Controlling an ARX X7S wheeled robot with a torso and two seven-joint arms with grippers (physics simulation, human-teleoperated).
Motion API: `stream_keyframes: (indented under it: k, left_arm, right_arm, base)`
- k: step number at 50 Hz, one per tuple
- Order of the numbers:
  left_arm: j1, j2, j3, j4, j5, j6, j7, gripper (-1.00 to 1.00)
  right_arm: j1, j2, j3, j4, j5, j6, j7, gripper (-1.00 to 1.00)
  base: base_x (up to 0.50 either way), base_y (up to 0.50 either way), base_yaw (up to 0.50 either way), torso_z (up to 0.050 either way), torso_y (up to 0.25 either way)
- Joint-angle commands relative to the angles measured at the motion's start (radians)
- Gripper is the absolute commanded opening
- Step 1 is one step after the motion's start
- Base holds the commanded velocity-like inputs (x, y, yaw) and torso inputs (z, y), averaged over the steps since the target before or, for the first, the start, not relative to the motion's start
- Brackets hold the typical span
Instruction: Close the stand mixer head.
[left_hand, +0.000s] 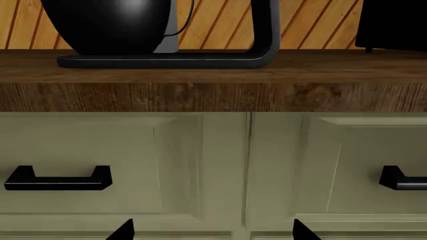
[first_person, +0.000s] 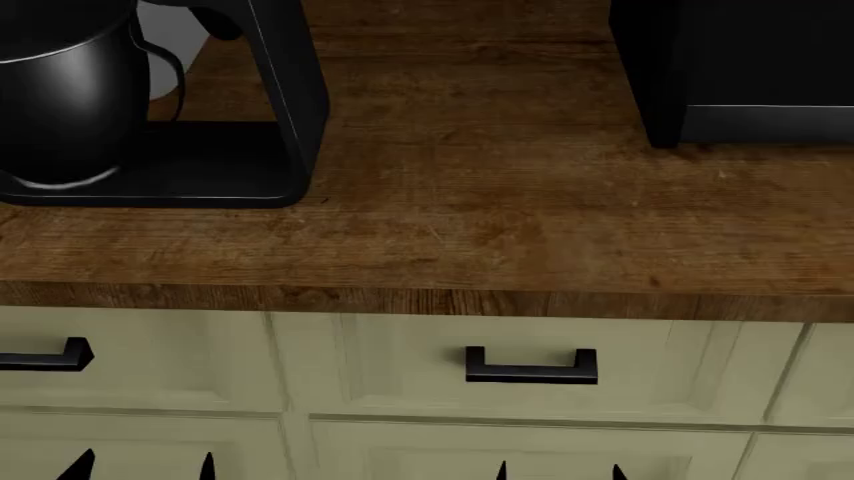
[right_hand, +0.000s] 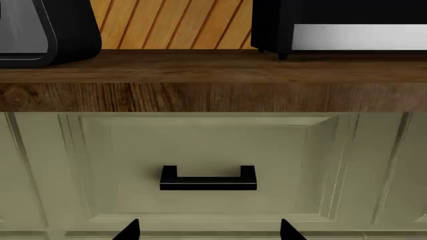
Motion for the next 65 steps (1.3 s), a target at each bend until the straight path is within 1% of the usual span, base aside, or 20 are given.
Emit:
stream_keyframes:
  k: [1,3,15,16,17,26,28,31,33,34,35,37,38,40,42,50,53,56,59,65]
  left_arm:
    - [-0.001,-0.022,0.028,-0.005,-0.019,0.004,-0.028,1.0]
    - [-0.002,-0.03,0.033,-0.004,-0.034,0.014,-0.035,1.0]
    - [0.027,-0.062,0.055,0.03,-0.099,0.104,-0.032,1.0]
    - [-0.109,-0.02,-0.068,-0.088,-0.065,-0.038,-0.019,1.0]
    - [-0.002,-0.014,0.015,-0.003,-0.014,0.001,-0.015,1.0]
    - [0.004,-0.041,0.05,0.005,-0.058,0.006,-0.037,1.0]
    - [-0.012,-0.037,0.048,-0.004,-0.057,-0.034,-0.066,1.0]
    - [-0.016,-0.04,0.051,0.0,-0.057,-0.033,-0.09,1.0]
    - [0.0,-0.05,0.056,0.02,-0.06,0.037,-0.085,1.0]
    - [0.015,-0.066,0.072,0.055,-0.046,0.08,-0.071,1.0]
    - [0.012,-0.069,0.077,0.05,-0.028,0.111,-0.08,1.0]
    - [-0.002,-0.087,0.092,0.135,0.052,0.125,-0.107,1.0]
    - [-0.02,-0.087,0.082,0.189,0.073,0.089,-0.126,1.0]
    - [-0.062,-0.086,0.052,0.293,-0.021,-0.03,-0.098,1.0]
    - [-0.095,-0.092,0.039,0.377,-0.039,-0.088,-0.102,1.0]
    - [-0.204,-0.116,-0.014,0.508,-0.106,-0.222,-0.123,1.0]
    - [-0.215,-0.142,0.0,0.526,-0.074,-0.186,-0.118,1.0]
    - [-0.197,-0.153,-0.008,0.52,-0.089,-0.154,-0.108,1.0]
    - [-0.195,-0.163,-0.027,0.553,-0.113,-0.174,-0.108,1.0]
    - [-0.185,-0.172,-0.055,0.577,-0.132,-0.144,-0.116,1.0]
  right_arm:
    - [0.003,0.043,-0.054,0.008,0.0,-0.007,0.054,1.0]
    - [0.015,0.047,-0.055,0.027,0.056,0.004,0.055,1.0]
    - [0.025,0.065,-0.081,0.018,0.069,0.018,0.083,1.0]
    - [0.128,0.051,0.069,0.118,0.049,0.121,0.001,1.0]
    - [0.002,0.012,-0.015,0.003,0.012,0.0,0.015,1.0]
    - [0.004,0.042,-0.055,0.006,0.033,0.001,0.054,1.0]
    - [0.005,0.046,-0.06,0.009,0.035,-0.001,0.06,1.0]
    - [0.004,0.051,-0.058,-0.004,0.067,0.016,0.054,1.0]
    - [0.003,0.065,-0.071,-0.023,0.061,0.014,0.049,1.0]
    - [0.006,0.072,-0.085,-0.069,0.019,0.065,0.072,1.0]
    - [0.002,0.073,-0.082,-0.107,0.034,0.09,0.068,1.0]
    - [0.004,0.088,-0.078,-0.306,0.039,0.188,0.072,1.0]
    - [0.011,0.095,-0.069,-0.394,0.047,0.234,0.075,1.0]
    - [0.037,0.102,-0.055,-0.502,0.062,0.297,0.081,1.0]
    - [0.081,0.111,-0.042,-0.572,0.071,0.373,0.088,1.0]
    - [0.204,0.141,0.014,-0.715,0.117,0.513,0.107,1.0]
    - [0.24,0.15,0.045,-0.751,0.148,0.563,0.106,1.0]
    - [0.223,0.169,0.051,-0.754,0.154,0.559,0.094,1.0]
    - [0.223,0.154,0.09,-0.768,0.207,0.586,0.093,1.0]
    - [0.221,0.171,0.071,-0.821,0.2,0.593,0.098,1.0]
  base:
    - [0.0,0.0,0.0,0.0,0.0]
    - [0.0,0.0,0.0,0.0,0.0]
    - [0.0,0.0,0.0,0.008,0.0]
    - [0.0,0.0,0.0,0.0,0.0]
    - [0.0,0.0,0.0,0.0,0.0]
    - [0.0,0.0,0.0,-0.011,0.0]
    - [0.0,0.0,0.0,-0.012,0.0]
    - [0.0,0.0,0.0,-0.012,0.0]
    - [0.0,0.0,0.0,-0.012,0.0]
    - [0.0,0.0,0.0,0.05,-0.027]
    - [0.0,0.0,0.0,0.05,-0.037]
    - [0.0,0.0,0.0,0.05,-0.035]
    - [0.0,0.0,0.0,0.05,-0.035]
    - [0.0,0.0,0.0,0.05,-0.035]
    - [0.0,0.0,0.0,0.05,-0.035]
    - [0.0,0.0,0.0,0.05,-0.035]
    - [0.0,0.0,0.0,0.05,-0.033]
    - [0.0,0.0,0.0,0.05,-0.026]
    - [0.0,0.0,0.0,0.05,-0.018]
    - [0.0,0.2,0.0,0.05,-0.004]
